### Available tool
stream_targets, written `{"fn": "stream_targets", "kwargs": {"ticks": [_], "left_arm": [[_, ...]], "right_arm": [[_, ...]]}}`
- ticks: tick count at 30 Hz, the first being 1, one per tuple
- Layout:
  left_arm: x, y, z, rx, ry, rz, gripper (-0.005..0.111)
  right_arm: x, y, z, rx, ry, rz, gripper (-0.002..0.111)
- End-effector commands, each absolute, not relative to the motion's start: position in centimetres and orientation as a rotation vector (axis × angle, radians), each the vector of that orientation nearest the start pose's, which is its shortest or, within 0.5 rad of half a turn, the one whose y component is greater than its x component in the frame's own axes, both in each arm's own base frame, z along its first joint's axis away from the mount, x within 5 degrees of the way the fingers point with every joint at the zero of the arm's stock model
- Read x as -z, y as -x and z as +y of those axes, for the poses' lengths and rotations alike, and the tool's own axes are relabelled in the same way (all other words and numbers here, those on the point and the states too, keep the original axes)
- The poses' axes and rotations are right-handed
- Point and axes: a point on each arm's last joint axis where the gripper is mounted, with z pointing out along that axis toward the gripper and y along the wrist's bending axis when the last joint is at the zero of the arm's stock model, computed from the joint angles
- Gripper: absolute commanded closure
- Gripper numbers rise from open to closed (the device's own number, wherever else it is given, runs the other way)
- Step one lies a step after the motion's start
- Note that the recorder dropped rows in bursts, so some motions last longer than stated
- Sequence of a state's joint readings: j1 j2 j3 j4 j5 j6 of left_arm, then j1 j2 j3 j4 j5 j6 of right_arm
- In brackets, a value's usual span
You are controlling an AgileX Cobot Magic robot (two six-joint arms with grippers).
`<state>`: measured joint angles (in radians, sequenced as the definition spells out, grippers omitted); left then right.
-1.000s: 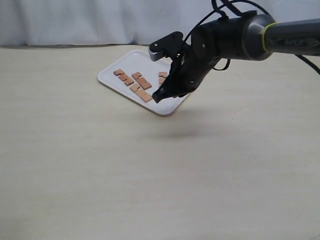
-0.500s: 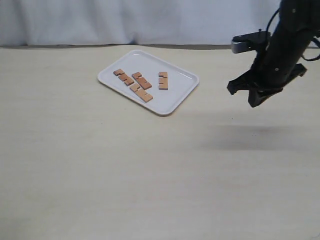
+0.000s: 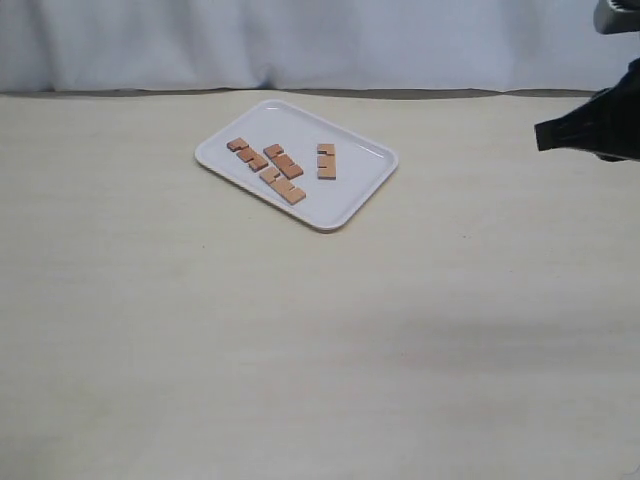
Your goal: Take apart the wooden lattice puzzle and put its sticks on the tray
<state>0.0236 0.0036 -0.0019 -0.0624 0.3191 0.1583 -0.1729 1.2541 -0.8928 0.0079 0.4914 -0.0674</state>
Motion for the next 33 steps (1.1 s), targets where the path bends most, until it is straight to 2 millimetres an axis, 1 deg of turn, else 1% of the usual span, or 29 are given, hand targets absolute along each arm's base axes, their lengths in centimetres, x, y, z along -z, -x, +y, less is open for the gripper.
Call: {"fn": "stream_targets", "kwargs": {"ticks": [1,4,6,8,27,33], "left_arm": [[-18.5,-5.4,0.0,-0.072,-0.083,1.791,0.107],[-18.5,-5.4,0.0,-0.072,-0.083,1.791,0.107],[-18.5,-5.4,0.0,-0.072,-0.083,1.791,0.107],[-18.5,-5.4,0.0,-0.072,-0.083,1.791,0.107],[-18.5,-5.4,0.0,-0.072,-0.083,1.791,0.107],[-18.5,-5.4,0.0,-0.072,-0.083,1.791,0.107]], "right_arm": [[-30.1,-23.3,-4.0,0.119,-0.135,2.145,0.104],[-29.9,-22.1,-3.8,0.131,-0.130,2.040,0.104],[-29.9,-21.9,-3.8,0.139,-0.126,1.963,0.104],[-29.7,-21.8,-3.8,0.144,-0.125,1.926,0.104],[-29.6,-21.8,-3.8,0.142,-0.125,1.922,0.104],[-30.8,-20.8,-3.6,0.146,-0.121,1.868,0.104]]}}
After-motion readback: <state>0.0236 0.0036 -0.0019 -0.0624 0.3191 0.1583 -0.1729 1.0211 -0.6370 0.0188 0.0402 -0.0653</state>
